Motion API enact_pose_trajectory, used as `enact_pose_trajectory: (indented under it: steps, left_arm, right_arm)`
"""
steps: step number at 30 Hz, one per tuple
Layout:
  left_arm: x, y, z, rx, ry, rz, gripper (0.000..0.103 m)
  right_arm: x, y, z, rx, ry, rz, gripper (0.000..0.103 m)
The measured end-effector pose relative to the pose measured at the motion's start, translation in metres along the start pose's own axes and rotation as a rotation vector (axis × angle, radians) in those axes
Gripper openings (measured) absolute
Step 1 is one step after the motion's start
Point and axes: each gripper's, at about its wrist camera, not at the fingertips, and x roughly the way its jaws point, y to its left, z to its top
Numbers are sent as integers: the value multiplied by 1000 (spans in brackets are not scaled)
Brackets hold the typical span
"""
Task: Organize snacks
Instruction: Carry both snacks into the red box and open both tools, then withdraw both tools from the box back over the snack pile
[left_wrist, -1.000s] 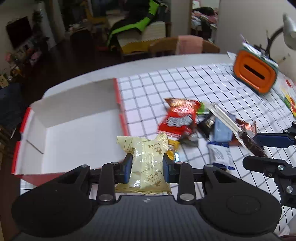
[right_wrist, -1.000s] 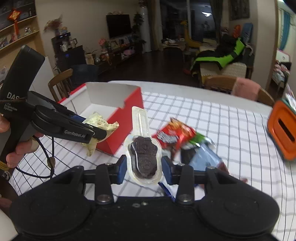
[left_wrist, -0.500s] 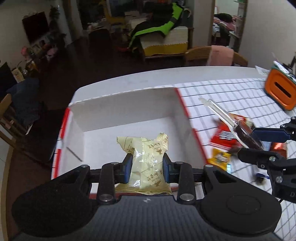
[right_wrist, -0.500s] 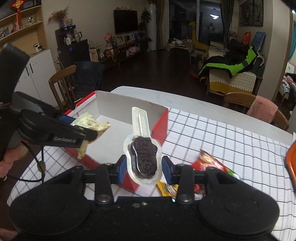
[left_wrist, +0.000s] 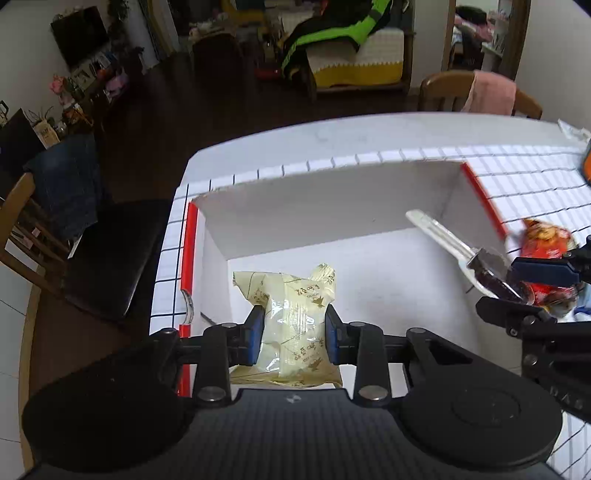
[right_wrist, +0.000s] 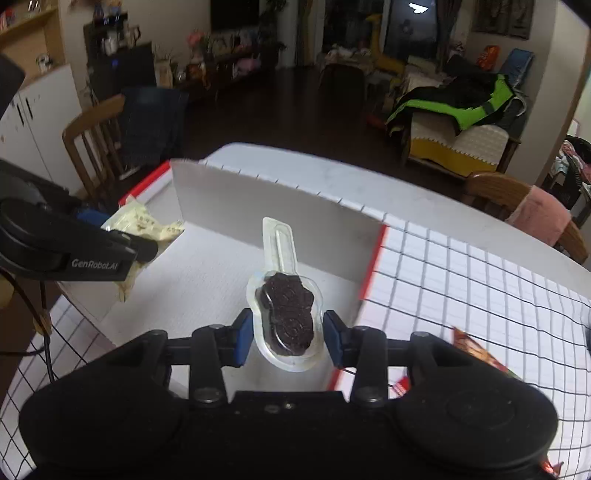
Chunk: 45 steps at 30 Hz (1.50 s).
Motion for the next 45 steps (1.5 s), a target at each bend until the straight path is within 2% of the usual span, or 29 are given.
enact_pose_trajectory:
  steps: [3, 5, 6, 8, 17, 19, 22, 25, 31, 34, 38, 41, 45]
  left_arm:
    - [13, 3, -1, 17, 20, 8, 32]
    - [22, 4, -1, 32, 34, 5, 32]
    - [25, 3, -1, 45, 43, 1, 32]
    - [31, 0, -2, 70, 61, 7, 32]
    - [35, -9, -1, 139, 78, -2, 33]
    - [35, -9, 0, 137, 85, -8, 33]
    - [34, -8, 0, 127, 89, -17, 33]
    - [32, -6, -2, 109, 90, -36, 42]
    - [20, -11, -8, 98, 74, -47, 47]
    - [8, -14, -10, 85, 49, -51, 55]
    - [-8, -21, -13, 67, 18, -51, 57]
    - [-22, -28, -16, 57, -13, -53, 62]
    - [-42, -40, -18, 45, -55, -53, 66]
  right_arm:
    - [17, 9, 3, -19, 34, 0, 38]
    - [28, 13, 5, -26, 62, 6, 22]
    - [32, 15, 5, -24, 75, 13, 19]
    - [43, 19, 3, -22, 122, 35, 18]
    - [45, 17, -6, 2, 160, 44, 20]
    - [44, 17, -3, 22, 152, 47, 25]
    - [40, 12, -1, 49, 138, 60, 26]
    - [32, 7, -1, 70, 120, 77, 28]
    - [19, 1, -3, 113, 94, 105, 31]
    - [9, -1, -5, 118, 75, 113, 34]
    - [-7, -6, -7, 134, 52, 140, 35]
    - [-22, -13, -10, 148, 27, 155, 38]
    - [-42, -24, -15, 160, -19, 172, 61]
